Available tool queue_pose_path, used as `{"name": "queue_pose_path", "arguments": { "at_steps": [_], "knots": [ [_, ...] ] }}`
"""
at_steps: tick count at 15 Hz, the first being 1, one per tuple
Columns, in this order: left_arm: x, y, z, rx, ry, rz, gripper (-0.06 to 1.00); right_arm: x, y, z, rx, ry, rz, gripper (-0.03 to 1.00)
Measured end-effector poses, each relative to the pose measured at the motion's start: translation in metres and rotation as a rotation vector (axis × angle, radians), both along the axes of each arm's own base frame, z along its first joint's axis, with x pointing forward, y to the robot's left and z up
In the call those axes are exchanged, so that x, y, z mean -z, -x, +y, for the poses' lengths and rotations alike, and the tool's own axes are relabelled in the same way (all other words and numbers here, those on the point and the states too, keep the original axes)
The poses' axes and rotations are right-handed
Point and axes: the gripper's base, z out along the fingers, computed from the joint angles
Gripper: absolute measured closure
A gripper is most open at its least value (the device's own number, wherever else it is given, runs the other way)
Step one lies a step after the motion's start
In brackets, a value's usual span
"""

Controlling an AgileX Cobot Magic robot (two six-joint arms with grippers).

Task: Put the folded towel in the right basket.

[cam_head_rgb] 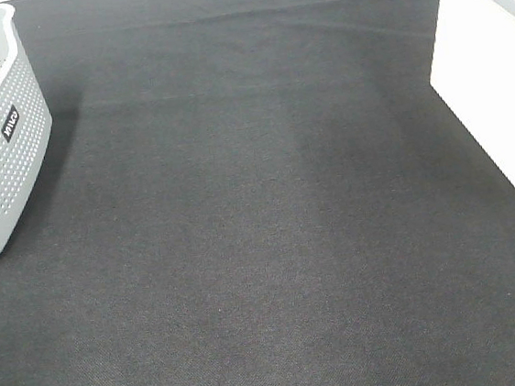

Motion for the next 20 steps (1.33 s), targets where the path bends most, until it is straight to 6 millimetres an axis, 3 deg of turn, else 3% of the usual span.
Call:
{"name": "queue_pose_path", "arguments": {
  "at_steps": [2,3,6,8,9,12,16,20],
  "knots": [
    [0.0,0.0,0.0,0.0,0.0,0.0,-0.03,0.028,0.046,-0.003,0.004,0.003,0.042,0.21],
    [0.0,0.0,0.0,0.0,0.0,0.0,-0.03,0.028,0.046,-0.003,0.004,0.003,0.042,0.21],
    [0.0,0.0,0.0,0.0,0.0,0.0,-0.03,0.054,0.104,-0.007,0.01,0.003,-0.006,0.21],
    [0.0,0.0,0.0,0.0,0.0,0.0,-0.03,0.04,0.123,-0.008,0.013,-0.006,-0.184,0.21],
    [0.0,0.0,0.0,0.0,0.0,0.0,-0.03,0.029,0.142,-0.011,0.012,0.002,-0.325,0.21],
    [0.0,0.0,0.0,0.0,0.0,0.0,-0.03,0.019,0.177,-0.019,0.017,0.06,-0.581,0.21],
    [0.0,0.0,0.0,0.0,0.0,0.0,-0.03,0.018,0.204,-0.024,0.029,0.087,-0.812,0.21],
    [0.0,0.0,0.0,0.0,0.0,0.0,-0.03,0.019,0.208,-0.024,0.031,0.084,-0.837,0.21]
  ]
}}
